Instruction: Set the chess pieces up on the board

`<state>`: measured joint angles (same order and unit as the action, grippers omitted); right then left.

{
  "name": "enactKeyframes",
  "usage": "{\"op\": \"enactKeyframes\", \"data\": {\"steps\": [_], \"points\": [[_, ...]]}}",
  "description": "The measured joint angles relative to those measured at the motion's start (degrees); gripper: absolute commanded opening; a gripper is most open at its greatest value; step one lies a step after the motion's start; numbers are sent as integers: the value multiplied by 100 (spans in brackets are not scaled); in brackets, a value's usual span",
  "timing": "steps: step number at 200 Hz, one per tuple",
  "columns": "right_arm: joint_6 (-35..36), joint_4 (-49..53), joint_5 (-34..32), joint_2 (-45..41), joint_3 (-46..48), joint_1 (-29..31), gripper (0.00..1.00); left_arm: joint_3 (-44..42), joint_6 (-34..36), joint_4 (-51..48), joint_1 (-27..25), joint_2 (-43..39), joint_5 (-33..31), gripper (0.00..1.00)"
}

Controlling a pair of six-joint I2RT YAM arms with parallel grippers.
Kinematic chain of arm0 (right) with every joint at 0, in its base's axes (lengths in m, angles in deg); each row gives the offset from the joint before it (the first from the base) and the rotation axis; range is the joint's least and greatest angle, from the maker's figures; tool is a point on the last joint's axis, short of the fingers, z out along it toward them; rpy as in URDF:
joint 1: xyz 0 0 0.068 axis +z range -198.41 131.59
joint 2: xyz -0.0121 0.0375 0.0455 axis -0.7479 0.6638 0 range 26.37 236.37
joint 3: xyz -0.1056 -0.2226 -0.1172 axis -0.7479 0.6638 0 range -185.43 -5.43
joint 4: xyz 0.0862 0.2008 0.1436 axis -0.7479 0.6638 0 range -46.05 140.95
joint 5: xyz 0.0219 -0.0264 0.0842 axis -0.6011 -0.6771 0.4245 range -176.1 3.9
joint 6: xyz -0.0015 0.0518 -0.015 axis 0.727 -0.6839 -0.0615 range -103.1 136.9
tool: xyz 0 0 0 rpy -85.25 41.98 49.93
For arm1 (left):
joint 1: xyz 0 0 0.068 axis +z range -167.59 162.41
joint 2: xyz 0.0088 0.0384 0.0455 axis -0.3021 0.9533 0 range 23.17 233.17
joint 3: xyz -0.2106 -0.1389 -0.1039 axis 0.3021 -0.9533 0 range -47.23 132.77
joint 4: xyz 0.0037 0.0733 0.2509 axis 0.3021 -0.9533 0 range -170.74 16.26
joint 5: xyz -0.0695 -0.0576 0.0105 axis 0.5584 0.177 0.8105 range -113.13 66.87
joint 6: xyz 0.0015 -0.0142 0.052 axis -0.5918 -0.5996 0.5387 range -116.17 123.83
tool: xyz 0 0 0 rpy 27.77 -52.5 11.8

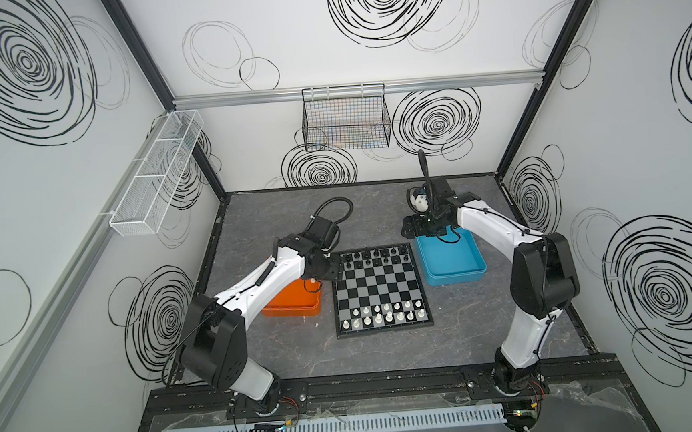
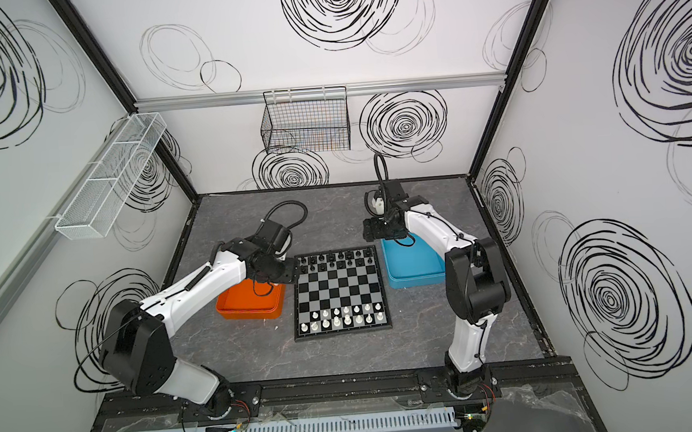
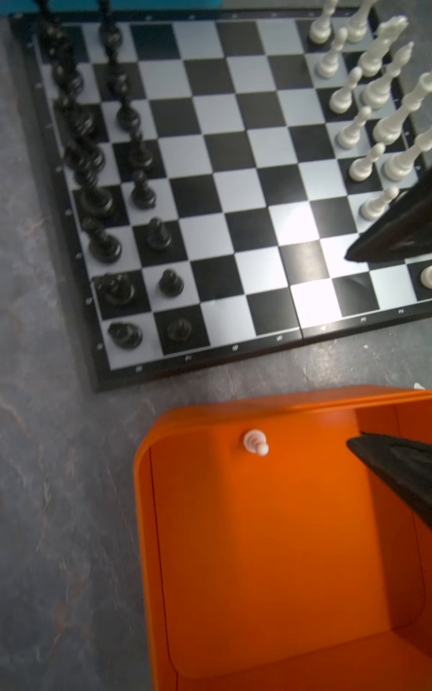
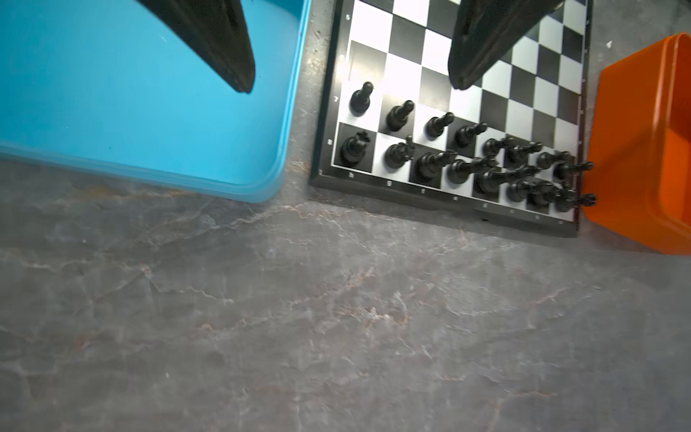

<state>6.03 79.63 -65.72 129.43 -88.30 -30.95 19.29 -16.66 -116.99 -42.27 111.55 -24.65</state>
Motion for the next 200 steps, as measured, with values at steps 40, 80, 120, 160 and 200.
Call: {"op": "enactKeyframes", "data": {"steps": [40,80,120,160,200], "points": [[44,-129,155,-55,11,122,85,-26,173,245,817,59,-9,89],[66,-131,177,-55,11,140,85,-66,234,498,1119,446,-31,100],[68,-131,170,-55,11,140,86,-243,229,693,1167,638,-37,99],[68,-127,164,-48,11,140,86,-466,199,876,1329,675,-42,99],[79,-118,136,26,11,140,86,-540,181,992,1362,776,-28,96]]}}
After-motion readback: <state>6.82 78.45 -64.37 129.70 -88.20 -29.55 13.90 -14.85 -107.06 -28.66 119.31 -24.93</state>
